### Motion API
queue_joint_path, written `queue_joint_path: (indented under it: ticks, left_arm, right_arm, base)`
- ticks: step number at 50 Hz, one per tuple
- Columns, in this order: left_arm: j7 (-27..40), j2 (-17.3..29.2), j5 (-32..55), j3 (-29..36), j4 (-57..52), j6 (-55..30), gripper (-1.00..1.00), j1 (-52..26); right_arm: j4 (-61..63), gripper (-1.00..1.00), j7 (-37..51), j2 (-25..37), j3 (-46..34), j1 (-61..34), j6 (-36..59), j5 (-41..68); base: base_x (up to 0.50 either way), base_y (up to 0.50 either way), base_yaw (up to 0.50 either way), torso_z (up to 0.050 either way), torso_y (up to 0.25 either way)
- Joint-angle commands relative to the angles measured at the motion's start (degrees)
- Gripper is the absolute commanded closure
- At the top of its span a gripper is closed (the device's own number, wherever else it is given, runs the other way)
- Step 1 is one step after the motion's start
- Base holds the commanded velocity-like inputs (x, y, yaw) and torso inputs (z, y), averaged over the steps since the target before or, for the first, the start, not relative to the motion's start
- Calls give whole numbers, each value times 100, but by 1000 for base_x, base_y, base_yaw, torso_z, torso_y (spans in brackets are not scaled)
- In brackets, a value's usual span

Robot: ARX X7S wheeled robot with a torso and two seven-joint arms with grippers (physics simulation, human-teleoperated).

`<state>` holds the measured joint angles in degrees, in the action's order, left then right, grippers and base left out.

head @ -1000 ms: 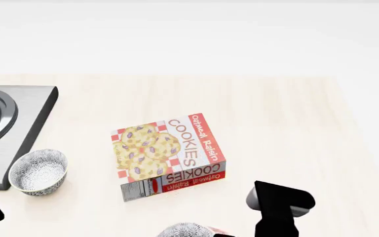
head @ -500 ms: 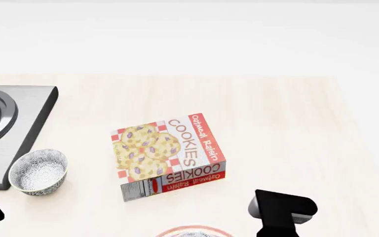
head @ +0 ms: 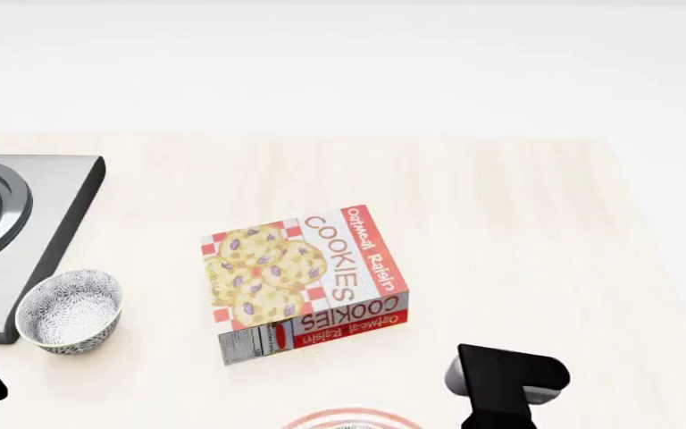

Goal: Pick the akita bowl next to the plate and place it on the plate.

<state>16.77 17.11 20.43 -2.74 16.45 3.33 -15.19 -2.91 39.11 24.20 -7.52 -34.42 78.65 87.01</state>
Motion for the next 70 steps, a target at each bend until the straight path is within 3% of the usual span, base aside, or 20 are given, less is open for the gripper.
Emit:
queue_joint_path:
  ticks: [1, 16, 32, 48, 57, 70]
  left_arm:
    - [15, 11, 15, 12, -19, -10, -100, 9]
    - [27, 10, 9, 40, 22, 18, -100, -15]
    - [40, 26, 36, 54, 18, 3, -100, -22]
    - [40, 41, 49, 82, 4, 13, -100, -8]
    - [58, 52, 66, 84, -33, 1, -100, 8]
    - [58, 53, 86, 97, -44, 26, -100, 15]
  right_arm:
    - [294, -100, 210, 85, 5, -51, 68, 309]
    - [1127, -100, 1904, 476, 170, -516, 33, 2046]
    - [2092, -100, 1747, 545, 718, -289, -420, 1513]
    - [3765, -100, -82, 398, 1144, 916, -1700, -1325]
    - [3807, -100, -678, 200, 1105, 1746, -2833, -2793]
    - [3449, -100, -1148, 72, 803, 2368, -3933, -4108]
  base:
    - [0, 0, 0, 0, 0]
    - [0, 0, 0, 0, 0]
    - [0, 0, 0, 0, 0]
    - [0, 0, 0, 0, 0]
    - [0, 0, 0, 0, 0]
    - [0, 0, 0, 0, 0]
